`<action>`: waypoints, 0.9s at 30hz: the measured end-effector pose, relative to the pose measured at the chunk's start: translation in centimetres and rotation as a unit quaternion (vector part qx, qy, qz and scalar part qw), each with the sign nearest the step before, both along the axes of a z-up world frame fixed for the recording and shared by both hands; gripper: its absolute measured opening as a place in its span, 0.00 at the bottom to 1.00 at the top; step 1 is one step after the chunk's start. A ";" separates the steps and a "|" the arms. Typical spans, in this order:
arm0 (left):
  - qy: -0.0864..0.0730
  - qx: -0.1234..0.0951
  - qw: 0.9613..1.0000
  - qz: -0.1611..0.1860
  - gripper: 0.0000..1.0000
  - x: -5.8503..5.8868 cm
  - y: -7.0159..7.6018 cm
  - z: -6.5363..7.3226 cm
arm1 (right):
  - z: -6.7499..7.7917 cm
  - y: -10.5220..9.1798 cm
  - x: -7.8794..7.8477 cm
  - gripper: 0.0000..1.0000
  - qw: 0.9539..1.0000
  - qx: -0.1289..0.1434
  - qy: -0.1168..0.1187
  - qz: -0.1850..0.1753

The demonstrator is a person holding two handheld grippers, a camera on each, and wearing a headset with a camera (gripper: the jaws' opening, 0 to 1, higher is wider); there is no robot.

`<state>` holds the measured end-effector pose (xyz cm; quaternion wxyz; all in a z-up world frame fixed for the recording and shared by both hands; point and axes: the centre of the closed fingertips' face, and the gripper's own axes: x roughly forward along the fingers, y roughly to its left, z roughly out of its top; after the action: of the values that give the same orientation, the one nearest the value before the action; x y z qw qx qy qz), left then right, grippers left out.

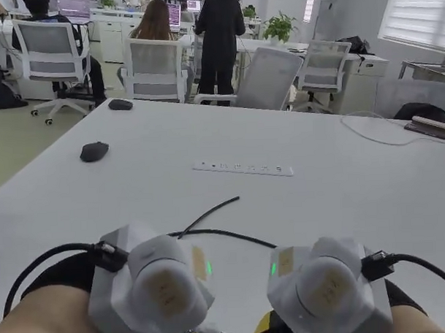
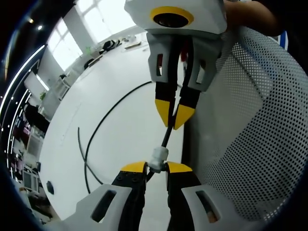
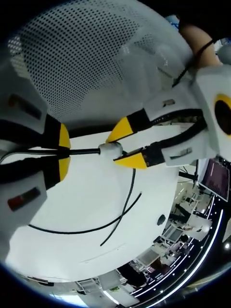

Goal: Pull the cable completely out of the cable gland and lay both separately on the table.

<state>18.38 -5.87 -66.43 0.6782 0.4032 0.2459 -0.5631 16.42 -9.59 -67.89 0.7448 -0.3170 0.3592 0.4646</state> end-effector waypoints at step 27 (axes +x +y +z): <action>-0.010 -0.023 1.000 0.019 0.16 0.7 0.4 1.1 | -1.4 -1.3 -0.6 0.14 0.998 -0.063 0.009 0.014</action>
<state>19.09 -5.48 -65.30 0.6999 0.3885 0.2340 -0.5518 15.84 -10.88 -69.25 0.7138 -0.3639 0.3899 0.4539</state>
